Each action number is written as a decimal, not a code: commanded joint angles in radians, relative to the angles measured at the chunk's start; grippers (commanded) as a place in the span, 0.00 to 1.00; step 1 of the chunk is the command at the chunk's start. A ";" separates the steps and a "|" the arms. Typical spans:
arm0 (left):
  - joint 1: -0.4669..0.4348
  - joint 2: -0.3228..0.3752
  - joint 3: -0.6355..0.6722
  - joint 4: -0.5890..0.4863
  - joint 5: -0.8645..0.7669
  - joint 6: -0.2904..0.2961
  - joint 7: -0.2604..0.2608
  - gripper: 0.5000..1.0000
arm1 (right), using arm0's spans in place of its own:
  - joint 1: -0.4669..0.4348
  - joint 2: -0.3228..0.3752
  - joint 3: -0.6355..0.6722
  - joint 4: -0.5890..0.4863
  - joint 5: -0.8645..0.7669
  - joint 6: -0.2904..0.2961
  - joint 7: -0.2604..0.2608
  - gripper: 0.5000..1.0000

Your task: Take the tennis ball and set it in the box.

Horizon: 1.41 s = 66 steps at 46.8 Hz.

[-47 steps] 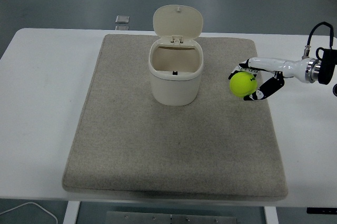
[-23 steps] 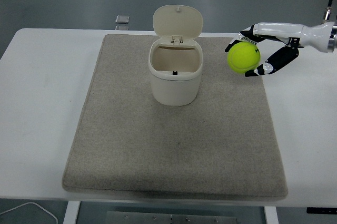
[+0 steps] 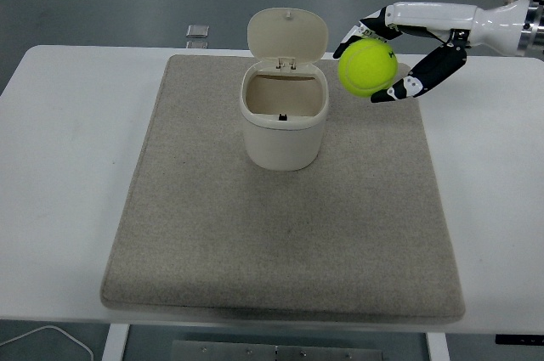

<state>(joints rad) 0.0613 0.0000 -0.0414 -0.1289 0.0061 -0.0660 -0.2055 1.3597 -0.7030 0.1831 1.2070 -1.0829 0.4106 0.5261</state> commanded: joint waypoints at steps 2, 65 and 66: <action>0.000 0.000 0.000 0.000 0.000 0.000 0.002 0.98 | 0.012 0.017 -0.002 0.002 0.009 -0.001 -0.005 0.00; 0.000 0.000 0.000 0.000 0.000 0.000 0.000 0.98 | 0.015 0.298 -0.047 -0.141 -0.006 -0.105 -0.238 0.07; 0.000 0.000 0.000 0.000 0.000 0.000 0.000 0.98 | 0.015 0.301 -0.050 -0.141 -0.006 -0.110 -0.238 0.07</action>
<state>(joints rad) 0.0614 0.0000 -0.0414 -0.1289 0.0062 -0.0660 -0.2055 1.3753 -0.4102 0.1385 1.0659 -1.0906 0.3100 0.2884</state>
